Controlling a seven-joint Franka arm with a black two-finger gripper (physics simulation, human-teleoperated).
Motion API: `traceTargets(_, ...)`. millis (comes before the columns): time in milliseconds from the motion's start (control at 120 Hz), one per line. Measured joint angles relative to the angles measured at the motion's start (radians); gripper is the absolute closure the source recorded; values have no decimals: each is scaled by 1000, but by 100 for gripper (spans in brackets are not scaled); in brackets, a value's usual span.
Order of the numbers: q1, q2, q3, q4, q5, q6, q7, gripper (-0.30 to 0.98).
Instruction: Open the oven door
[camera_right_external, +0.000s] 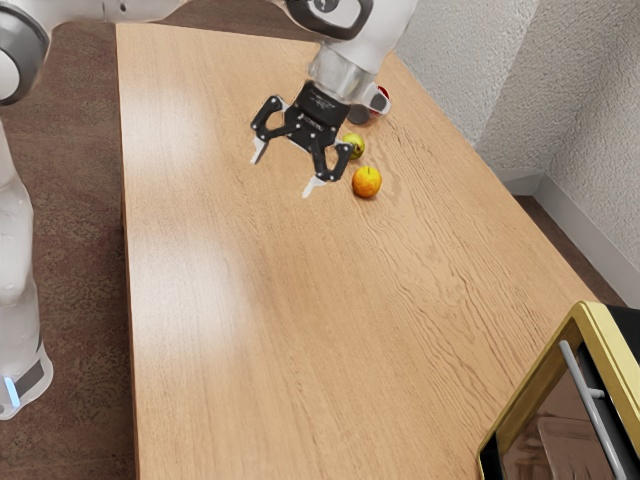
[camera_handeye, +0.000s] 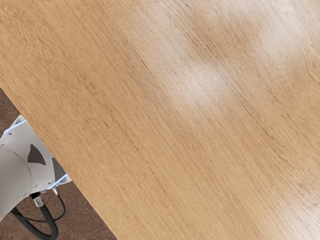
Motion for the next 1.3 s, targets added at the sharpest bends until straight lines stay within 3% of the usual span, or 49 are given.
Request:
traceTargets(217,-36,4,-17,29,-10,143,-379,0)
traceTargets(417,-83,119,-165,214,-9,196,-626,0)
traceTargets(567,-151,128,-239,212,-5,284,-752,0)
traceTargets(800,-240,207,-341,258,58,432,-876,0)
traceTargets(925,-126,262,-344,312,69,504,-912,0)
traceTargets(983,-121,282,-344,327,74,531,-925,0)
traceTargets(1300,-223,348,-370,336,248,633,-885,0)
